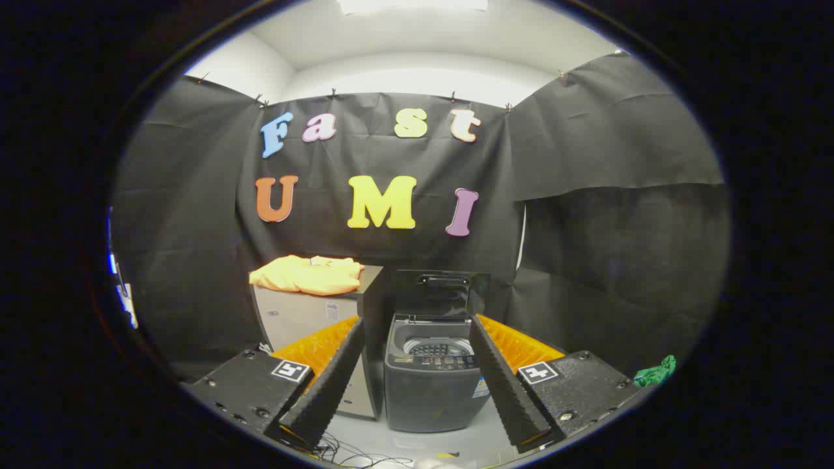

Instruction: Put the clothes into the washing machine and then close the washing machine lid.

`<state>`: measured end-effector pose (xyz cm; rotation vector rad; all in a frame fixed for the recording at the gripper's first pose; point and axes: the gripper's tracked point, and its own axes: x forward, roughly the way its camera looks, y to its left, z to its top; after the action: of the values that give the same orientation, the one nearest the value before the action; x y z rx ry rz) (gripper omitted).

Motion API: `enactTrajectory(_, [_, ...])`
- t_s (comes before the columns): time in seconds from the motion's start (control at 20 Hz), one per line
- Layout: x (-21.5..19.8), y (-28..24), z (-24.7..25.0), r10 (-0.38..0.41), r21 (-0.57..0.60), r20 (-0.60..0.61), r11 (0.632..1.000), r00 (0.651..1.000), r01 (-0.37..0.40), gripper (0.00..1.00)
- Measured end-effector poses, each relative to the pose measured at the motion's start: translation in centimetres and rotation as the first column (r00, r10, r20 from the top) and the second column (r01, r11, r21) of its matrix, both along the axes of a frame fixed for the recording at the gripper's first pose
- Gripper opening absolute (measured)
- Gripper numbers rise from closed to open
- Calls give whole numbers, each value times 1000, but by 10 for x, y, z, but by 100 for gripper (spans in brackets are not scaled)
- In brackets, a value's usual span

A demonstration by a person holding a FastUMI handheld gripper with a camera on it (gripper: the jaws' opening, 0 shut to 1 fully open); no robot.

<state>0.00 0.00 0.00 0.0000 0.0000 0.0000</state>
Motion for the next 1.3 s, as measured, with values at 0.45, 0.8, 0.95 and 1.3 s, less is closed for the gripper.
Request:
enactTrajectory(0.45, [9,4,1,-6,-9,-26,1000,1000,5,100])
enactTrajectory(0.8, [21,4,0,-9,-24,-27,1000,1000,9,100])
enactTrajectory(0.95, [22,17,-1,14,-25,-37,1000,999,-15,100])
enactTrajectory(1.3, [31,58,9,70,13,-59,998,996,-69,100])
